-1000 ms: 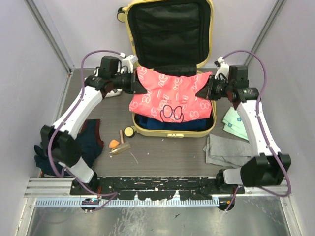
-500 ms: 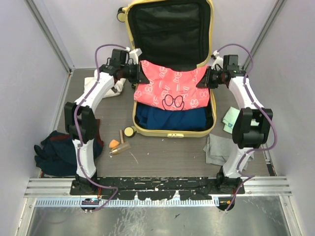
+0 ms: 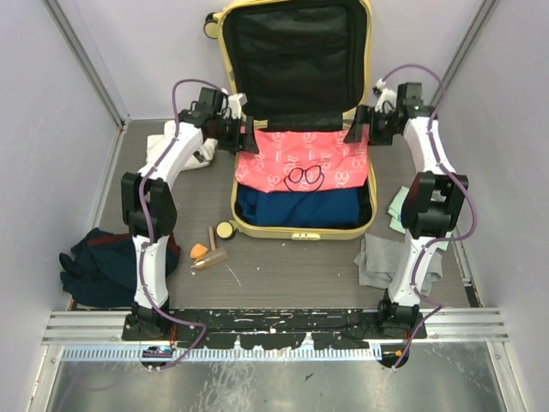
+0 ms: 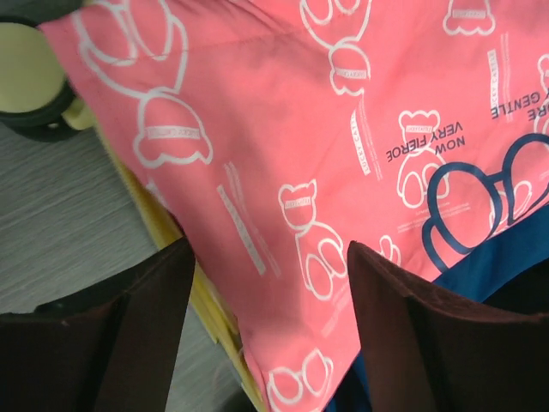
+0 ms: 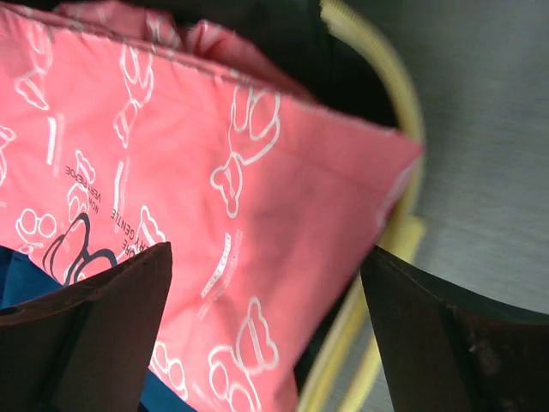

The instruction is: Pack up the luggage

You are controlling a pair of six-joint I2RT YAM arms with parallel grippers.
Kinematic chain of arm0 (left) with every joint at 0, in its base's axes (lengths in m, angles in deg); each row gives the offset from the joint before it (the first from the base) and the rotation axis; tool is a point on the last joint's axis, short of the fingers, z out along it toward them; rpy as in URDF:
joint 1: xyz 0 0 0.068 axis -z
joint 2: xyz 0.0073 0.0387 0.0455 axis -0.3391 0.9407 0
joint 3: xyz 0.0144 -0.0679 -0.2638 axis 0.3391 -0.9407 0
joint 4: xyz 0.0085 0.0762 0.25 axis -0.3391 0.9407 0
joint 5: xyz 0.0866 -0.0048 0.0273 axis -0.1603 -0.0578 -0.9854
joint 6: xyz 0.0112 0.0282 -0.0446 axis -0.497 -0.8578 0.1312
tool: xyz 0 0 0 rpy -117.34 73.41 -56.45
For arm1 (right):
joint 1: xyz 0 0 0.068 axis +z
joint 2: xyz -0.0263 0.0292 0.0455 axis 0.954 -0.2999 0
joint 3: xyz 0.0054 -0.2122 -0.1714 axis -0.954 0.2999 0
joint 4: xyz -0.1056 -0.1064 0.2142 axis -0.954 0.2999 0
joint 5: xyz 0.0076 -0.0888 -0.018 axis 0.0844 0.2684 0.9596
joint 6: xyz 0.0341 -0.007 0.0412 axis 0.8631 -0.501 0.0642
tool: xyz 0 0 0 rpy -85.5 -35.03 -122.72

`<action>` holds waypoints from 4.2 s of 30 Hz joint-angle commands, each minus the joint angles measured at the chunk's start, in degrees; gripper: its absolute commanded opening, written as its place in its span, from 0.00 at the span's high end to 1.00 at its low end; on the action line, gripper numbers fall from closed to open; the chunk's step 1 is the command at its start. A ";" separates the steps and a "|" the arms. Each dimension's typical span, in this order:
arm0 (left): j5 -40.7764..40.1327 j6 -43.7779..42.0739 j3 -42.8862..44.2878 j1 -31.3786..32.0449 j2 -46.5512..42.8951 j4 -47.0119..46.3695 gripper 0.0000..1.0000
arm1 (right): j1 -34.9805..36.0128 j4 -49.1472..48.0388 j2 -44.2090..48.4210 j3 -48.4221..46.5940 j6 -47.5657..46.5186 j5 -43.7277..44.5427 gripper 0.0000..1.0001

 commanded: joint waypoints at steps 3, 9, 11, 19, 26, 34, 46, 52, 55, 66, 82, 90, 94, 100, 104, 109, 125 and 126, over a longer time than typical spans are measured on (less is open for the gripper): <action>-5.63 -16.78 10.61 -3.19 -6.22 11.50 0.09 | -4.07 16.53 -0.84 -20.86 -15.66 -0.75 0.04; 0.05 -39.58 25.55 -1.93 -2.63 28.72 0.09 | 0.56 25.56 0.33 -25.14 -28.93 3.65 0.28; 0.06 -44.77 27.80 -0.38 -1.38 31.96 0.14 | 3.38 23.50 2.08 -21.58 -30.56 7.87 0.38; -8.23 -52.62 23.12 5.89 2.22 28.15 0.32 | 7.43 16.72 0.19 -16.45 -28.75 21.36 0.57; -12.29 -53.08 23.04 6.19 8.91 21.88 0.36 | 7.96 12.48 -6.45 -14.66 -26.43 24.40 0.57; -12.93 -52.00 19.71 6.17 14.06 15.64 0.37 | 8.93 8.02 -13.31 -14.04 -21.87 23.95 0.58; -12.32 -47.58 25.62 3.55 22.92 15.41 0.15 | 8.43 3.67 -18.29 -14.10 -23.11 24.81 0.49; -4.96 -43.61 20.78 3.64 10.62 14.70 0.08 | 8.40 9.63 -10.41 -19.00 -23.52 13.91 0.31; -1.33 -40.73 17.44 3.71 4.87 14.28 0.06 | 8.40 12.02 -5.03 -19.19 -23.99 9.19 0.21; 4.25 -24.60 -2.98 -2.39 -19.43 11.99 0.02 | 8.41 13.07 9.90 -10.52 -20.21 3.17 0.00; -0.54 -40.86 -26.13 -24.24 -33.55 19.78 0.02 | 9.70 -4.39 23.62 10.85 -3.07 -6.71 0.00; 5.59 -49.85 -17.13 -24.18 -19.53 7.43 0.01 | 9.72 -4.97 23.12 11.95 -1.40 -7.51 0.00; 6.95 -51.37 -5.59 -24.17 -8.37 5.19 0.02 | 9.67 -4.73 22.56 11.55 -1.47 -7.61 0.01; 1.00 -45.24 14.89 -23.79 11.07 4.03 0.07 | 9.63 -4.46 22.28 11.90 -1.68 -7.72 0.01; -1.67 -46.94 23.34 -23.10 18.79 11.08 0.17 | 9.63 -3.94 21.72 11.56 -2.39 -7.68 0.01; -3.57 -45.45 15.99 -22.08 16.23 16.99 0.37 | 9.39 -2.59 20.75 10.09 -3.56 -7.50 0.02; 2.17 -34.28 -21.23 -24.38 -16.70 10.44 0.19 | 8.92 -0.51 18.09 7.31 -5.10 -9.97 0.02; 4.05 -37.61 -18.84 -24.84 -15.47 13.07 0.19 | 8.88 -0.42 18.00 7.14 -5.25 -10.16 0.02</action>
